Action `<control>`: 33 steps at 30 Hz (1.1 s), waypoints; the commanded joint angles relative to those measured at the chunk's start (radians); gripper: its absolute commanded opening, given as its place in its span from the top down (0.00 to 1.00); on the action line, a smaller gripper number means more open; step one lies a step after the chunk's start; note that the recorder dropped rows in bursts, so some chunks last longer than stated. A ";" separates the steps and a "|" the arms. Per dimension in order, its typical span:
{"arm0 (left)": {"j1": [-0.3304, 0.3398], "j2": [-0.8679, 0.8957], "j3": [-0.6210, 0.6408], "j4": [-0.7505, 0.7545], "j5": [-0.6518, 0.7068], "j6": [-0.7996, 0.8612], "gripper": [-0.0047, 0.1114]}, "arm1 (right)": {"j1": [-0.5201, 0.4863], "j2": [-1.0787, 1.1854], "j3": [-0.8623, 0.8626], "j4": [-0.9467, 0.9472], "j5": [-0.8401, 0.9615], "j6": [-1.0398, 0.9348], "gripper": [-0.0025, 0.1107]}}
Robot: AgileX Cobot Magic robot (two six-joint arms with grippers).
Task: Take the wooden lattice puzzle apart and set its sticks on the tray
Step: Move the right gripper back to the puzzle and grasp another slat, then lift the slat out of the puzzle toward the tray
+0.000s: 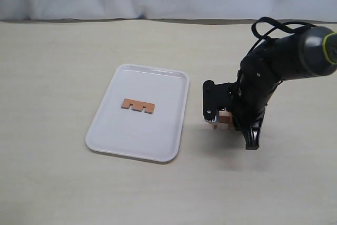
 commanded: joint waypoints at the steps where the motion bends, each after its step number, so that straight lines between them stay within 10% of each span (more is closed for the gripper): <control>1: 0.000 -0.004 0.002 0.001 -0.008 0.000 0.96 | -0.004 0.020 0.004 -0.003 -0.016 0.012 0.82; 3: 0.000 -0.004 0.002 0.001 -0.008 0.000 0.96 | -0.004 0.020 0.004 -0.003 -0.016 0.012 0.94; 33: 0.000 -0.004 0.002 0.001 -0.008 0.000 0.96 | -0.002 -0.099 -0.002 -0.006 0.037 0.019 0.94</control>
